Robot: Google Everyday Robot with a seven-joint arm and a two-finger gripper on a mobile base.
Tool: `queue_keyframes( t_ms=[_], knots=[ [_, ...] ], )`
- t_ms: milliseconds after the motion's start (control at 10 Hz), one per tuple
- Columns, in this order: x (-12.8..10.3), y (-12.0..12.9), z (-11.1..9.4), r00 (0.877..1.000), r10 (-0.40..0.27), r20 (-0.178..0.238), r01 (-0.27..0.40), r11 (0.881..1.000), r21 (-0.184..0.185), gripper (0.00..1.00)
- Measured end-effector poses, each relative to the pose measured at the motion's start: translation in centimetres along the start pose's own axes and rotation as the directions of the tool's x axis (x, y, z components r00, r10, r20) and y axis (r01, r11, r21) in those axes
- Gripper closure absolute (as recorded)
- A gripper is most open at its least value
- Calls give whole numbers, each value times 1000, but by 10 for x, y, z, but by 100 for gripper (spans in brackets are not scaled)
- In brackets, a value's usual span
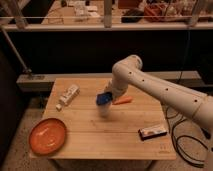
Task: Place the white sponge in the ceramic cup
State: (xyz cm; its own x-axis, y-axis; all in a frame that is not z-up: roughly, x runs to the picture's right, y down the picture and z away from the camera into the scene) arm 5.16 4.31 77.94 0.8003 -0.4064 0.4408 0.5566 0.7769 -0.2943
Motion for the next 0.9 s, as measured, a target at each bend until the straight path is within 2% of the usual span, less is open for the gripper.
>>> queue_keyframes(
  t_ms=[900],
  knots=[
    [1,-10,5,1000,-18,4,18,1000,9,99]
  ],
)
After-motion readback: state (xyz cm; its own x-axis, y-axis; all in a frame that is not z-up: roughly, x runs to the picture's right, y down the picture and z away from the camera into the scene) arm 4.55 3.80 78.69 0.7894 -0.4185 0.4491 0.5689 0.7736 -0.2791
